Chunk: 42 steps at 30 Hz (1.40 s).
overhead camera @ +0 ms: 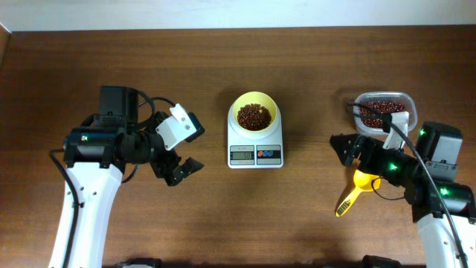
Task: Scoop item into bowl and weigh 50g on scale
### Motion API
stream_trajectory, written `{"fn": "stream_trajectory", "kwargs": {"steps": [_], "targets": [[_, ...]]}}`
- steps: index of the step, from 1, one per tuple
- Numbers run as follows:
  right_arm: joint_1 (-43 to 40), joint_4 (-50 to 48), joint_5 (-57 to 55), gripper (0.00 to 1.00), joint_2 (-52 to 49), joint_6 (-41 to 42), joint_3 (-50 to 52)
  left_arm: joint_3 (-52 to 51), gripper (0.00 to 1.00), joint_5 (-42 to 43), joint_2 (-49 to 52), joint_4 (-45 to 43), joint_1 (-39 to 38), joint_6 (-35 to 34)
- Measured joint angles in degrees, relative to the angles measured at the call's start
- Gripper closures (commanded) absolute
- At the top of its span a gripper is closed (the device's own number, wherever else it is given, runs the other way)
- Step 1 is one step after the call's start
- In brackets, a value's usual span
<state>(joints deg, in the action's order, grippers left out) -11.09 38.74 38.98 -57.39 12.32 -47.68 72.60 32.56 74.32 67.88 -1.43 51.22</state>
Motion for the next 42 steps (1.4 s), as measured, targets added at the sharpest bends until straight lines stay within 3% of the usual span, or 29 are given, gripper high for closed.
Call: {"fn": "stream_trajectory", "kwargs": {"steps": [4,11,15,25,42], "targets": [[0.00,1.44,1.84,0.01,2.58,-5.84,-0.02,0.00,0.01,0.00,0.00,0.00,0.00,0.00],[0.02,9.18,2.97,0.01,16.06,-14.23,0.00,0.00,0.01,0.02,0.00,0.00,0.00,0.00],[0.02,9.53,2.95,0.01,22.58,-15.63,1.18,0.00,0.01,0.00,0.00,0.00,0.00,0.00],[0.02,13.14,5.75,0.01,25.20,-18.10,2.23,0.00,0.01,0.00,0.00,0.00,0.00,0.00],[0.02,23.21,6.16,0.01,40.98,-25.81,2.97,0.00,0.01,0.00,0.00,0.00,0.00,0.00]]}}
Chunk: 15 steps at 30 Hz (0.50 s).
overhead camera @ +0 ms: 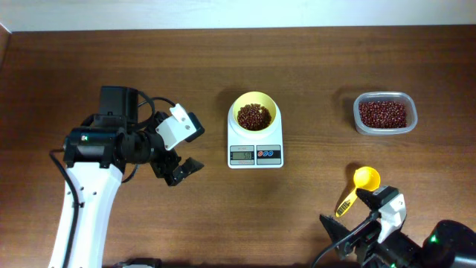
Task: Scoop item into bowl and weigh 50g on scale
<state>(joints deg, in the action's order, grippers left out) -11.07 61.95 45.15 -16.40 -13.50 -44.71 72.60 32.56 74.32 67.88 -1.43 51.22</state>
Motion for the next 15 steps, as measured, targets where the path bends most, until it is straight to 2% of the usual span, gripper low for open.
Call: {"fn": "stream_trajectory", "kwargs": {"steps": [9,15], "targets": [[0.00,-3.04,-1.77,0.01,0.90,-7.26,1.07,0.00,0.01,0.00,0.00,0.00,0.00,0.00],[0.00,-3.48,-3.98,0.01,0.90,-8.17,1.11,0.00,0.01,0.00,0.00,0.00,0.00,0.00]]}}
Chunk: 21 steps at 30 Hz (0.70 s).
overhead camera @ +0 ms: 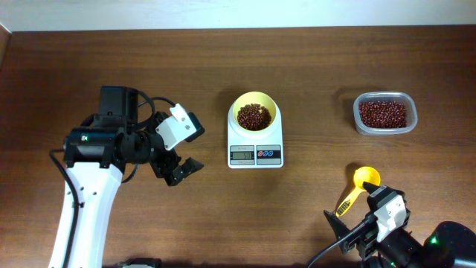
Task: Scoop item into bowl and weigh 50g on scale
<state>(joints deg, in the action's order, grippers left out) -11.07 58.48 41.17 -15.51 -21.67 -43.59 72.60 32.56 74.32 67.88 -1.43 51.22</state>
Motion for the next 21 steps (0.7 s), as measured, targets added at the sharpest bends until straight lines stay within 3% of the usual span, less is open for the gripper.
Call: {"fn": "stream_trajectory", "kwargs": {"steps": [12,21], "targets": [[0.00,-0.11,0.26,0.01,0.76,-0.07,1.66,0.00,0.01,0.00,0.00,0.00,0.00,0.00],[0.00,-0.04,0.28,0.01,14.71,-0.24,7.89,0.00,0.01,0.00,0.00,-0.09,0.00,0.00]]}}
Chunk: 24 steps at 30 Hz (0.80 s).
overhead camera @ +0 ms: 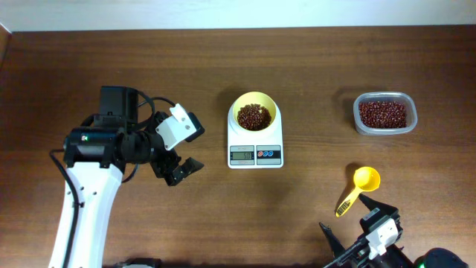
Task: Scoop item into bowl and weigh 50g on scale
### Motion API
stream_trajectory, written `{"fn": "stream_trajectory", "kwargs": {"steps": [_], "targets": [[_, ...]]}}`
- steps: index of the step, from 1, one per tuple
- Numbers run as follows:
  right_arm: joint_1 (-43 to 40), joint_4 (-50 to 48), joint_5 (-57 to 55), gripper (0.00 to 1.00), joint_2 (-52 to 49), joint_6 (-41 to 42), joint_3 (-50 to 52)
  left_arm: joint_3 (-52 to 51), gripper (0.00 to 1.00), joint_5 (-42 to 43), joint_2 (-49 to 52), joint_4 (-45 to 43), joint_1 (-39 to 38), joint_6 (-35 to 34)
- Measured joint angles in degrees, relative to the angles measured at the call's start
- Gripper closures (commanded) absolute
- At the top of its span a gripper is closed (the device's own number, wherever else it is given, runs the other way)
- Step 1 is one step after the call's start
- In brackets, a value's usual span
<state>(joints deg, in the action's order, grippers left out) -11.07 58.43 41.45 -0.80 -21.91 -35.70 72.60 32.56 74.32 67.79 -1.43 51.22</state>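
Observation:
A yellow bowl (254, 113) holding red beans stands on the white scale (255, 153) at the table's middle. The yellow scoop (358, 187) lies empty on the table at the right front, with nothing touching it. My right gripper (349, 237) is open at the front edge, just below the scoop's handle and apart from it. My left gripper (196, 147) hangs open to the left of the scale, holding nothing.
A clear tub of red beans (384, 113) stands at the back right. The left arm's white body (85, 179) takes up the left front. The right arm is mostly out of view past the front edge.
My right gripper has drawn back a little further toward the front edge, away from the scoop. The scoop, bowl, scale and left arm are unchanged.
My right arm first reached over the scoop, between it and the bean tub. Then it was at the front edge, with the scoop lying in the same place. It has since stayed low there, drawing slightly back. The left arm never moved.

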Motion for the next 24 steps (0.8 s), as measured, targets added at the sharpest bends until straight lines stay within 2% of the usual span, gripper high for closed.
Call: {"fn": "stream_trajectory", "kwargs": {"steps": [24], "targets": [[0.00,-1.97,-5.51,0.01,0.00,-5.18,2.29,0.00,0.01,0.00,0.04,0.07,0.00,0.00]]}}
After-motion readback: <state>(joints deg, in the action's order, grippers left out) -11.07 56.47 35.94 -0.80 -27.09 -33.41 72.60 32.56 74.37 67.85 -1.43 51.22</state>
